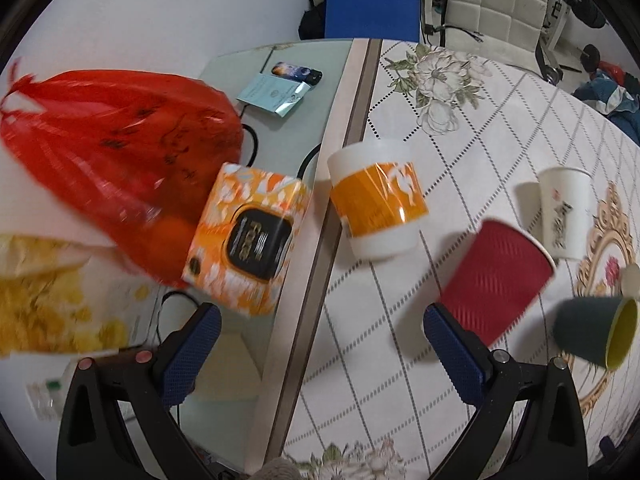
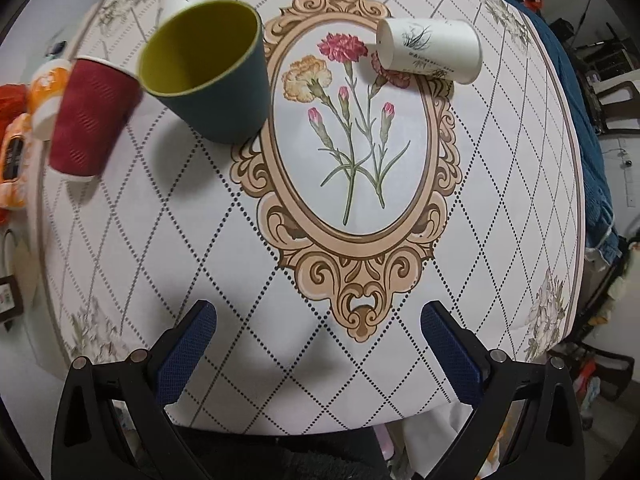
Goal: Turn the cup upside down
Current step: 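Move the left tool toward the white-and-orange paper cup, then close the left tool around the white-and-orange cup and lift it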
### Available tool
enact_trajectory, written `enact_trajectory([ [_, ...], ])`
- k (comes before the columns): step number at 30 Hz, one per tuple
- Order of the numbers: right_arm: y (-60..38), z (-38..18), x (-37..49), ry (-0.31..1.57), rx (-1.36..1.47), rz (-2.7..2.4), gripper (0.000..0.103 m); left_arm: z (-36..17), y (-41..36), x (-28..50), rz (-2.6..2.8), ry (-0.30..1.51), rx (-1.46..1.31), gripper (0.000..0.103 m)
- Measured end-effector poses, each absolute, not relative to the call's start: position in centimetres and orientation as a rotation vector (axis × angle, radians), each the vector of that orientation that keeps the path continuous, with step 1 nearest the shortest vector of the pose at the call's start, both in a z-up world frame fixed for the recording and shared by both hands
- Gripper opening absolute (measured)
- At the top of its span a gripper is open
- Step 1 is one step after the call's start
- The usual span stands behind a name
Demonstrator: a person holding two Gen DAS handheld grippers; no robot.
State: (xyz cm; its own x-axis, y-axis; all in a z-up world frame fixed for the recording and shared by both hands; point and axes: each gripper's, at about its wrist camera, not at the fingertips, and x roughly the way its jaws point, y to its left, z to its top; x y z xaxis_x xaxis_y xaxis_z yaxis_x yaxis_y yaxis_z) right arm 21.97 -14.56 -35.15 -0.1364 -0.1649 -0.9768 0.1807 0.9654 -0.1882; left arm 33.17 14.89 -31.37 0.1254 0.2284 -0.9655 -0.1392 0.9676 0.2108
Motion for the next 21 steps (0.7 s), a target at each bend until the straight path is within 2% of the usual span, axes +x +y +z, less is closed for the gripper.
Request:
enact_trajectory([
  [12,-13.5,-37.9,24.7,1.735,0.000,-0.366,0.103,-36.0,18.0,40.4,0.221,1.541,-0.128,0.103],
  [21,-13.6,-38.4,25.9,1.746,0.018,-0.396,0.103,-38.8,17.4,42.6,0.166,1.586,-0.100,0.102],
])
